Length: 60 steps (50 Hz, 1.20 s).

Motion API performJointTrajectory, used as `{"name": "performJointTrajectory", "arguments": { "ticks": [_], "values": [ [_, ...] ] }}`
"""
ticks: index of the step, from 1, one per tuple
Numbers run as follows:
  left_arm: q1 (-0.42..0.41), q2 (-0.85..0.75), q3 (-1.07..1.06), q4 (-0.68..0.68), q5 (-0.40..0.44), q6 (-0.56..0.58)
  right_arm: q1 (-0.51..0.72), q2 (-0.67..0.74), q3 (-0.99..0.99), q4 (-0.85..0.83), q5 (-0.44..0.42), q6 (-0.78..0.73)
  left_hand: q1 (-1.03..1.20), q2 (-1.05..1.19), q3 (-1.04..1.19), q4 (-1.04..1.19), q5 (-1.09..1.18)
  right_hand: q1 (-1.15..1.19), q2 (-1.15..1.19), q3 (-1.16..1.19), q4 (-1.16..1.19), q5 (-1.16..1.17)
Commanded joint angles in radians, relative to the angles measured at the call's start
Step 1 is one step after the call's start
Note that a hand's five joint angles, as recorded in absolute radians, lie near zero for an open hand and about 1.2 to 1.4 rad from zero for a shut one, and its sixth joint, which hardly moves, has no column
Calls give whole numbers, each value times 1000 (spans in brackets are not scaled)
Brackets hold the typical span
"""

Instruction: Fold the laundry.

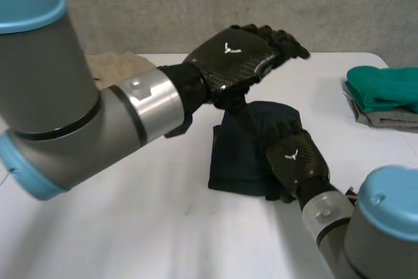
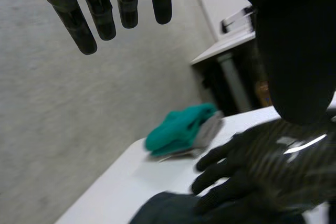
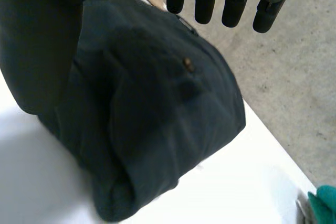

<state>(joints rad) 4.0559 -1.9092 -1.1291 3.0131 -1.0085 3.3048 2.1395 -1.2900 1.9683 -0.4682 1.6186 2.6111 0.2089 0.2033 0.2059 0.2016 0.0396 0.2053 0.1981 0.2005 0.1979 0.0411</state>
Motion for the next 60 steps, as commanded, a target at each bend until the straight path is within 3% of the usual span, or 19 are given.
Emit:
{"name": "performJointTrajectory", "arguments": {
  "ticks": [1, 9, 17, 19, 20, 21, 31, 42, 50, 54, 60],
  "values": [
    [11, 38, -98, 30, 41, -8, -10, 156, -12, -211, 33, 20, -1, 4, 2, 6, -7, -31, -24, -26, -23, -41],
    [6, 79, -153, 88, 39, -11, -10, 265, -90, -331, 33, 1, -1, 4, 2, 6, -7, -31, -24, -26, -23, -41],
    [6, 108, -181, 113, 39, -11, -12, 311, -198, -319, 26, 10, -1, 4, 2, 6, -7, -31, -24, -26, -23, -41],
    [6, 108, -182, 113, 39, -11, -15, 322, -221, -314, 23, 9, -1, 4, 2, 6, -7, 353, 360, 358, 360, 342],
    [6, 108, -182, 113, 39, -11, -24, 333, -242, -305, 20, 10, -1, 4, 2, 6, -7, 1062, 1069, 1066, 1069, 1051],
    [8, 108, -184, 113, 37, -11, -32, 336, -252, -300, 14, 12, -1, 4, 2, 6, -7, 1190, 1197, 1194, 1197, 1179],
    [14, 110, -158, 119, 11, -11, -148, 307, -391, -290, -118, 67, -1, 4, 2, 6, -7, 1191, 1198, 1196, 1198, 1181],
    [14, 121, -67, 136, -44, -39, -452, 285, -821, -127, -190, 262, -4, 1, -1, 3, -9, 1191, 1198, 1196, 1198, 1181],
    [17, 121, -70, 153, -45, -60, -709, 597, -1218, -24, -436, 330, -7, -1, -4, 0, -12, 1191, 1198, 1196, 1198, 1181],
    [18, 111, -81, 153, -45, -59, -770, 770, -1339, 3, -506, 316, -4, 1, -1, 3, -9, 1191, 1198, 1196, 1198, 1181],
    [20, 107, -124, 153, -44, -56, -883, 908, -1358, -4, -572, 248, -4, 1, -1, 3, -9, 1191, 1198, 1196, 1198, 1181]
  ]
}}
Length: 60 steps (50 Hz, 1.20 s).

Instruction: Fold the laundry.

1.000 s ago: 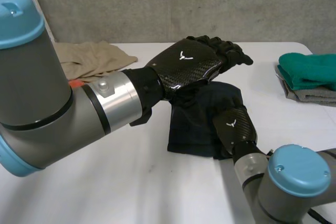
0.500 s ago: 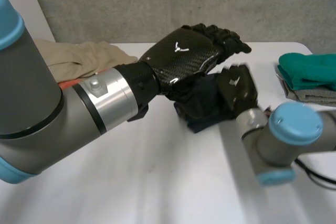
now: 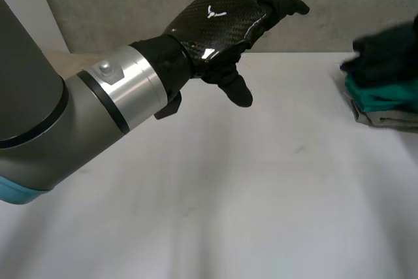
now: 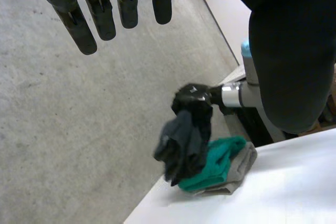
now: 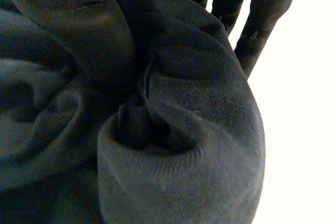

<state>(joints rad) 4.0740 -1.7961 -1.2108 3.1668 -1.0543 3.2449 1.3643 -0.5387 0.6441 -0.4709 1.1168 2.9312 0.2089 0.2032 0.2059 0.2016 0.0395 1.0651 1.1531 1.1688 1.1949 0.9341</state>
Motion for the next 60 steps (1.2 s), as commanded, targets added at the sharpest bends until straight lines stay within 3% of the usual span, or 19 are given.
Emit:
{"name": "performJointTrajectory", "arguments": {
  "ticks": [1, 6, 8, 9, 21, 24, 26, 31, 35, 39, 42, 44, 45, 49, 52, 60],
  "values": [
    [2, -8, -46, -1, 2, 4, -122, 163, -29, 4, -83, -86, -4, 2, -1, 3, -9, 331, 243, 227, 201, 288],
    [6, -6, -49, -1, 0, 4, -159, 161, 34, 8, -199, -147, -1, 4, 2, 6, -6, 331, 243, 227, 201, 288],
    [8, -8, -47, 1, 0, 3, -162, 135, 66, 8, -235, -147, -1, 4, 2, 6, -6, -655, -743, -759, -785, -699],
    [8, -8, -47, -1, 0, 4, -160, 122, 77, 9, -233, -147, -1, 4, 2, 6, -6, -891, -979, -994, -1020, -934],
    [-4, 7, -61, -1, 0, 4, -217, -274, 311, 257, -109, -138, -1, 4, 2, 6, -6, -891, -979, -994, -1020, -934],
    [-6, 9, -69, -1, 0, 3, -254, -346, 348, 340, -45, -139, -1, 4, 2, 6, -6, -891, -979, -994, -1020, -934],
    [-6, 9, -73, -1, 0, 3, -277, -371, 348, 394, 16, -144, -1, 4, 2, 6, -6, -891, -979, -994, -1020, -934],
    [-7, 12, -62, 4, 0, 3, -321, -426, 241, 528, 317, -308, 2, 7, 5, 9, -4, -891, -979, -994, -1020, -934],
    [-4, 29, -7, 48, -35, -1, -309, -443, 178, 457, 443, -420, 16, 22, 19, 24, 11, -891, -979, -994, -1020, -934],
    [6, 34, 95, 94, -160, -10, -170, -521, 198, 289, 420, -360, 16, 22, 19, 24, 11, -891, -979, -994, -1020, -934],
    [32, 24, 189, 108, -308, 1, -62, -619, 282, 183, 358, -281, 22, 28, 25, 30, 17, -891, -979, -994, -1020, -934],
    [80, 9, 220, 108, -361, 12, -19, -671, 353, 135, 313, -244, 48, 54, 52, 56, 43, -891, -979, -994, -1020, -934],
    [148, -15, 246, 101, -393, 31, 24, -714, 437, 94, 255, -221, 69, 75, 72, 76, 64, -891, -979, -994, -1020, -934],
    [314, -98, 266, 70, -409, 129, 163, -789, 645, 11, 112, -208, 87, 93, 90, 94, 82, -891, -979, -994, -1020, -934],
    [367, -193, 277, 68, -420, 240, 263, -839, 794, -6, 57, -208, 78, 84, 81, 85, 73, -891, -979, -994, -1020, -934],
    [502, -539, 371, 104, -401, 539, 334, -879, 1084, -8, 46, -263, 31, 37, 34, 38, 26, -891, -979, -994, -1020, -934]
  ]
}}
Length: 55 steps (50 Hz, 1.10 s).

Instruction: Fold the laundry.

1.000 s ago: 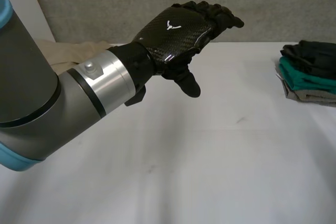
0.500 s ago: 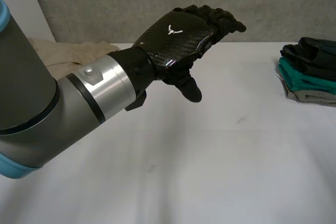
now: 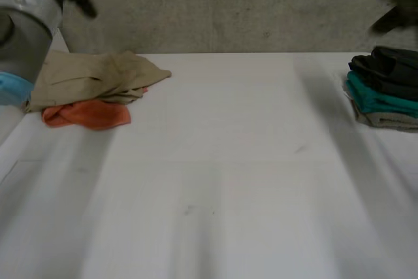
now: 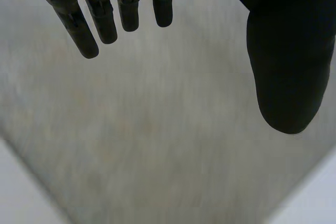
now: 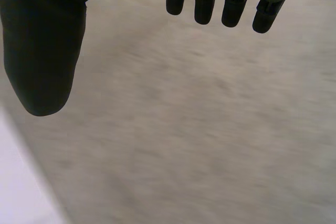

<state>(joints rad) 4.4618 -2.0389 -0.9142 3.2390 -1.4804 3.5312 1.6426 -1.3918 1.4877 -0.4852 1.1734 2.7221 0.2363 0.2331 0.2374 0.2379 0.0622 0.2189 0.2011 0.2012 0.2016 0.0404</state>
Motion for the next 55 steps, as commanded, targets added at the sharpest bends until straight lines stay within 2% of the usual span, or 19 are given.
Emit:
{"name": "performJointTrajectory", "arguments": {
  "ticks": [1, 4, 10, 13, 17, 18, 23, 26, 27, 30, 31, 36, 39, 45, 50, 55],
  "values": [
    [126, -332, 90, 42, 28, 271, 55, -23, 261, 8, -11, -62, 4, 7, 3, 2, 3, -44, -27, -27, -27, -40],
    [157, -475, 164, 100, 32, 325, 55, -18, 330, 5, -9, -99, 4, 7, 3, 2, 3, -44, -27, -27, -27, -40],
    [206, -676, 304, 177, 38, 345, 54, -9, 393, 3, -9, -156, 12, 16, 11, 11, 12, -44, -27, -27, -27, -40],
    [220, -763, 377, 196, 69, 344, 46, -4, 402, 8, -8, -173, 27, 30, 26, 25, 27, -44, -27, -27, -27, -40],
    [232, -851, 475, 214, 110, 344, 43, 0, 417, 8, -6, -174, 173, 177, 172, 172, 173, -44, -27, -27, -27, -40],
    [234, -866, 495, 217, 117, 344, 43, 0, 422, 7, -8, -174, 220, 224, 219, 219, 220, -44, -27, -27, -27, -40],
    [231, -909, 580, 235, 114, 344, 43, 2, 439, -3, -8, -177, 1158, 1162, 1157, 1157, 1158, -44, -27, -27, -27, -40],
    [206, -902, 563, 278, 65, 345, 43, 2, 439, -3, -8, -179, 1160, 1163, 1159, 1158, 1160, -44, -27, -27, -27, -40],
    [174, -868, 540, 312, 11, 345, 43, 3, 439, -4, -6, -177, 1160, 1163, 1159, 1158, 1160, -44, -27, -27, -27, -40],
    [130, -750, 471, 360, -64, 342, 43, 2, 437, -4, -6, -177, 1160, 1163, 1159, 1158, 1160, -44, -27, -27, -27, -40],
    [111, -654, 401, 390, -92, 336, 43, 2, 436, -4, -8, -177, 1160, 1163, 1159, 1158, 1160, -44, -27, -27, -27, -40],
    [73, -361, 129, 491, -55, 318, 43, 2, 431, -3, -5, -176, 1160, 1163, 1159, 1158, 1160, -44, -27, -27, -27, -40],
    [-45, -129, -64, 541, -18, 238, 43, 0, 430, -3, 11, -173, 1160, 1163, 1159, 1158, 1160, -44, -27, -27, -27, -40],
    [-243, 126, -352, 544, -6, 20, 40, -9, 418, -1, 90, -170, 1160, 1163, 1159, 1158, 1160, -44, -27, -27, -27, -40],
    [-370, 187, -553, 536, -6, -67, 23, -12, 407, 0, 134, -170, 1160, 1163, 1159, 1158, 1160, -44, -27, -27, -27, -40],
    [-499, 94, -701, 486, -9, -58, 2, -24, 405, 7, 137, -163, 1160, 1163, 1159, 1158, 1160, -44, -27, -27, -27, -40]
  ]
}}
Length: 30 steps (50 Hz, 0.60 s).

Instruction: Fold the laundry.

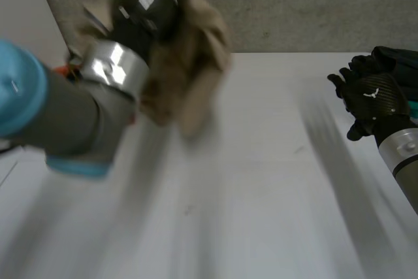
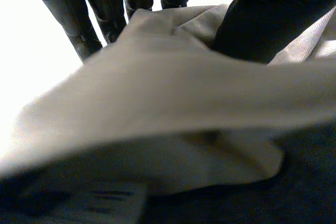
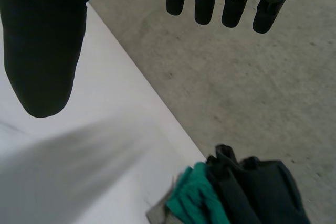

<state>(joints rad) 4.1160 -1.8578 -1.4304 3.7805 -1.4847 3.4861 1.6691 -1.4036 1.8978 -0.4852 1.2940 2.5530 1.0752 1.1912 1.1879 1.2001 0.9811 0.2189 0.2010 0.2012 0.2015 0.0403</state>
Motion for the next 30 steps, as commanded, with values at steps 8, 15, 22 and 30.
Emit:
{"name": "performJointTrajectory", "arguments": {
  "ticks": [8, 15, 22, 30],
  "values": [
    [-250, -121, -182, -330, -55, 185, -25, -12, -5, 68, 14, 4, -885, -1001, -998, -1010, -966, -44, -26, -27, -27, -40],
    [-168, 101, -165, -367, -105, 202, 55, -70, -14, 238, 16, 18, -891, -1007, -1004, -1016, -971, -44, -26, -27, -27, -40],
    [16, 164, -139, -372, -66, 159, 187, -107, -43, 408, 24, 128, -891, -1007, -1004, -1016, -972, -44, -26, -27, -27, -40],
    [227, -72, -33, -401, 92, 145, 348, -40, 6, 376, 19, 190, -868, -984, -980, -992, -948, -44, -26, -27, -27, -40]
  ]
}}
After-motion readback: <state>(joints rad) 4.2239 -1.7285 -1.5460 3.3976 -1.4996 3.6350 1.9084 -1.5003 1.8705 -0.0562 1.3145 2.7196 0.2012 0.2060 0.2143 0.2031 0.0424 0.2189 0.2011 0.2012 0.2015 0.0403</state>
